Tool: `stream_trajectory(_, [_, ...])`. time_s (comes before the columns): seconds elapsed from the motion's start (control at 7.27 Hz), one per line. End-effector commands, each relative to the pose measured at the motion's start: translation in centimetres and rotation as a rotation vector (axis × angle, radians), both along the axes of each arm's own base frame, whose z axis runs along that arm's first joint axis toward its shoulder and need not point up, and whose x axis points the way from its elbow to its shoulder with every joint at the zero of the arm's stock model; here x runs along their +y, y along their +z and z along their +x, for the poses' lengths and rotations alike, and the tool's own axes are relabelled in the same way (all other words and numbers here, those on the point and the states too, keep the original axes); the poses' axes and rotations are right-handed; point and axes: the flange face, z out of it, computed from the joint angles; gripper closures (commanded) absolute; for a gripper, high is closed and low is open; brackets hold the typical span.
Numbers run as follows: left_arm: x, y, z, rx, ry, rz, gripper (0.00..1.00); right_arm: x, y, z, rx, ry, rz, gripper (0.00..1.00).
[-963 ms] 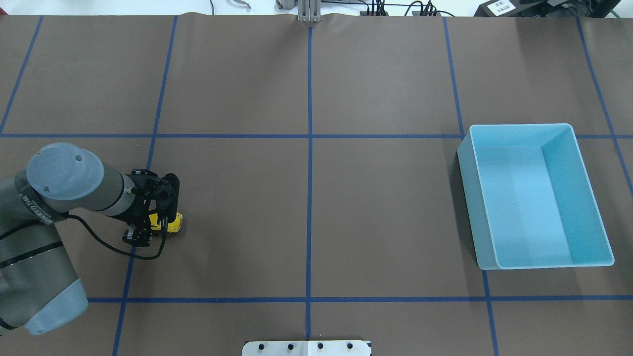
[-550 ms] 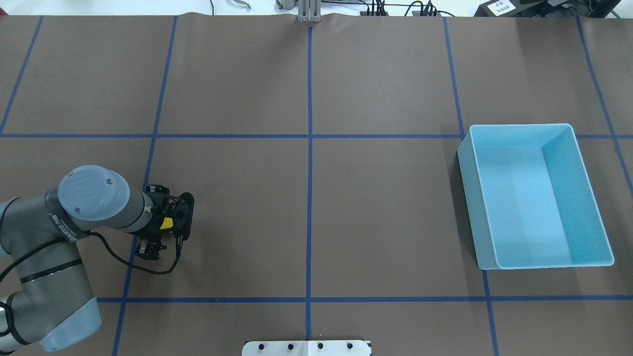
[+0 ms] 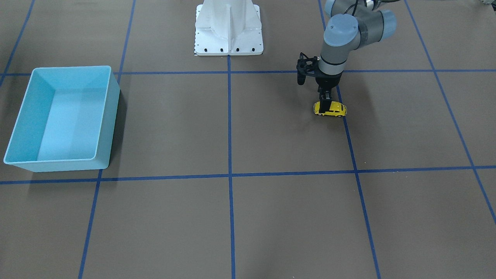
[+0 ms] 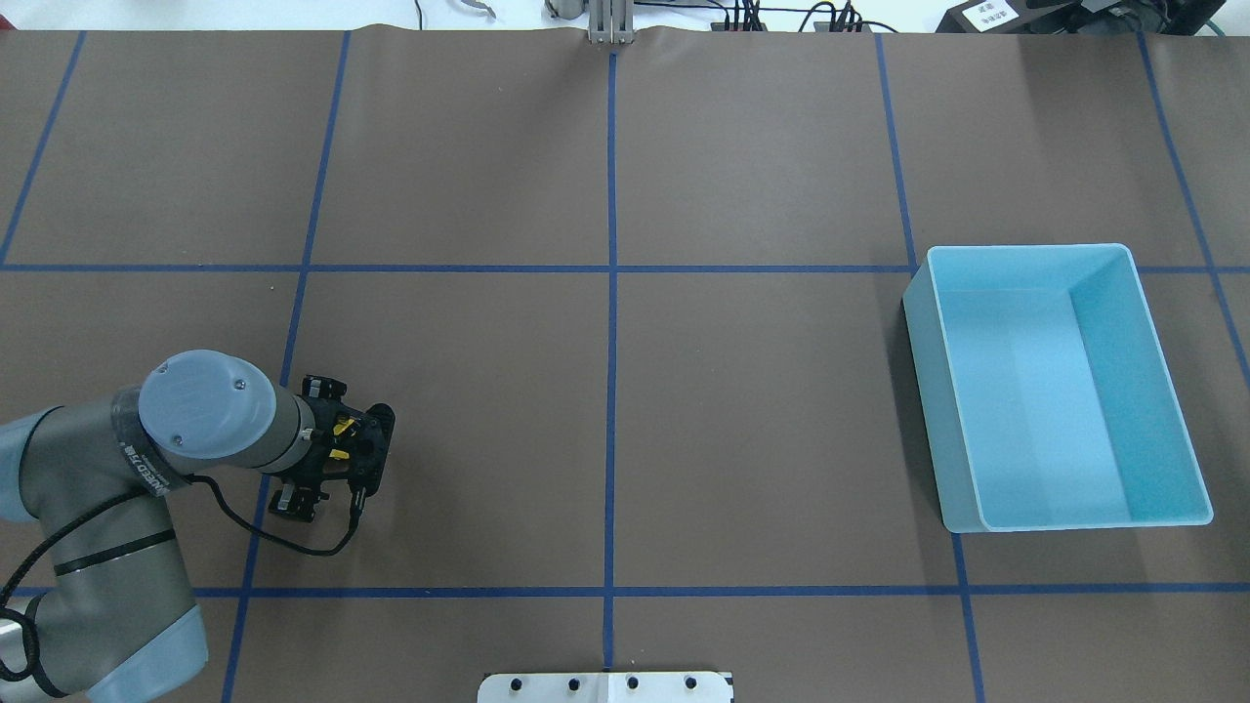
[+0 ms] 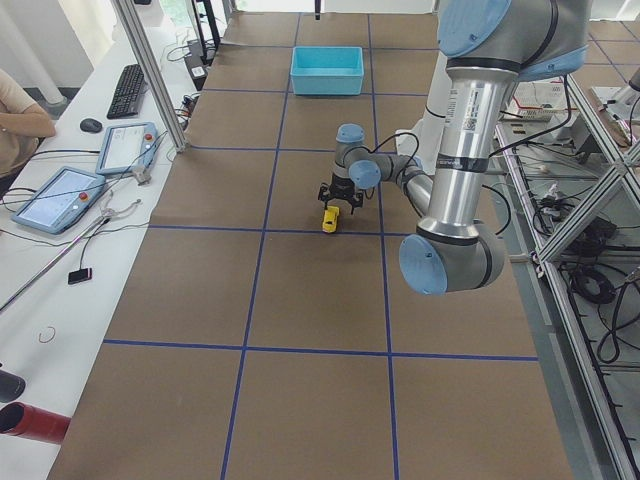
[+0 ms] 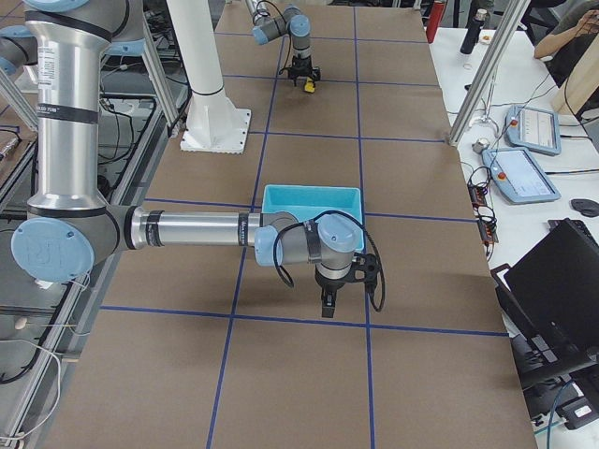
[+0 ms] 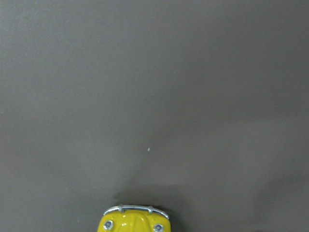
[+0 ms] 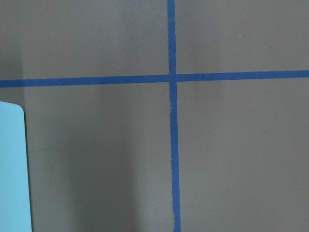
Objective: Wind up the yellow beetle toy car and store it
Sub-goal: 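Press the car down and drag it back toward the robot with the left gripper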
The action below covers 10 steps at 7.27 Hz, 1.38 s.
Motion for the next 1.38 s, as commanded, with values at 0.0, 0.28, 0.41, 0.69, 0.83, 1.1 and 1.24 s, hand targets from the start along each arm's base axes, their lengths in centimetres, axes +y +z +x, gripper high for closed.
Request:
stream_trajectory(0.0, [-0.4, 0.0, -0.2, -0.011, -0.023, 0.025, 0.02, 0.0, 0.0, 0.1, 0.000, 0.002, -0.001, 0.00])
stream_trajectory(0.28, [-0.6, 0.0, -0.2, -0.012, -0.033, 0.019, 0.02, 0.0, -0.1, 0.1, 0.000, 0.002, 0.002, 0.00])
stream_trajectory(0.41, [-0.8, 0.1, -0.1, -0.012, -0.045, 0.012, 0.06, 0.0, 0.0, 0.1, 0.000, 0.002, 0.001, 0.00])
stream_trajectory(0.69, [-1.6, 0.5, -0.5, -0.018, -0.079, -0.010, 0.07, 0.1, 0.1, 0.1, 0.000, 0.002, -0.003, 0.00])
stream_trajectory(0.83, [-2.1, 0.6, -0.8, -0.020, -0.086, -0.008, 0.07, 0.1, 0.1, 0.1, 0.000, 0.002, -0.003, 0.00])
stream_trajectory(1.1, [-2.7, 0.1, 0.0, -0.011, -0.079, -0.010, 0.07, 0.0, 0.0, 0.1, 0.000, 0.002, -0.001, 0.00])
stream_trajectory(1.24, [-2.7, -0.2, 0.1, -0.007, -0.078, -0.009, 0.07, 0.0, 0.1, 0.1, 0.000, 0.003, -0.004, 0.00])
